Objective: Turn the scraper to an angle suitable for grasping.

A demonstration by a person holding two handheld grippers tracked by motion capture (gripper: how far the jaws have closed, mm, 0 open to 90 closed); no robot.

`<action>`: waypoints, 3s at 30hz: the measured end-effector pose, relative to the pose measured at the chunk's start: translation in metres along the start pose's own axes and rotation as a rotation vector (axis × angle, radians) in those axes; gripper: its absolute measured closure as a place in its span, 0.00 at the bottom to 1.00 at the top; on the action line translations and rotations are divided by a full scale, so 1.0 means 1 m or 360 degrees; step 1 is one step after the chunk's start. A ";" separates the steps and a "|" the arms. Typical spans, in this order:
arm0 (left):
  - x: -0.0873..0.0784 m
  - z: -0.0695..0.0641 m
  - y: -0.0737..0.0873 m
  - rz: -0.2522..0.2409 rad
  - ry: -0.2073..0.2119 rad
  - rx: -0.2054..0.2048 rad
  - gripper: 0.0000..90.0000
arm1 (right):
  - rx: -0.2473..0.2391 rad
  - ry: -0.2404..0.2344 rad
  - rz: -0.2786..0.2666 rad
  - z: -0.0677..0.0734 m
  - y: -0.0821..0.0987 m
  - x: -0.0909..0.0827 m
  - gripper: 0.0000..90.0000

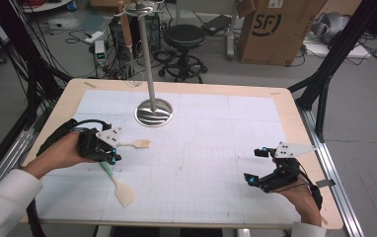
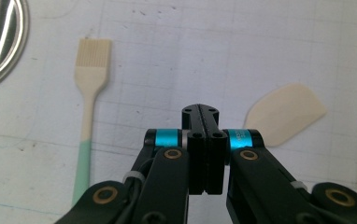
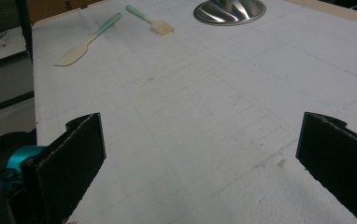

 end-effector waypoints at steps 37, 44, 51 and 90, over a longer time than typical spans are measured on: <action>0.040 0.056 0.040 0.0068 -0.0029 -0.0277 1.00 | 0.0005 0.0008 -0.0003 -0.001 0.001 -0.001 0.00; 0.047 0.060 0.053 0.0121 -0.0028 -0.0300 1.00 | 0.0010 0.0008 -0.0002 -0.001 0.001 -0.001 0.00; 0.045 0.060 0.062 0.0135 -0.0042 -0.0329 1.00 | 0.0008 0.0003 0.0009 -0.001 0.002 0.000 0.00; 0.001 0.028 0.094 0.0086 -0.0089 -0.0155 0.99 | -0.0020 -0.0022 0.0036 0.004 -0.003 0.009 0.00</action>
Point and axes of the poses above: each handheld gripper's, and its own axes: x roughly forward along the jaws, y roughly out of its underside, z roughly to its left, the point moved 5 cm from there along x, roughly forward along the jaws, and after that the axes turned 12 degrees about -x, right-handed, at the moved point
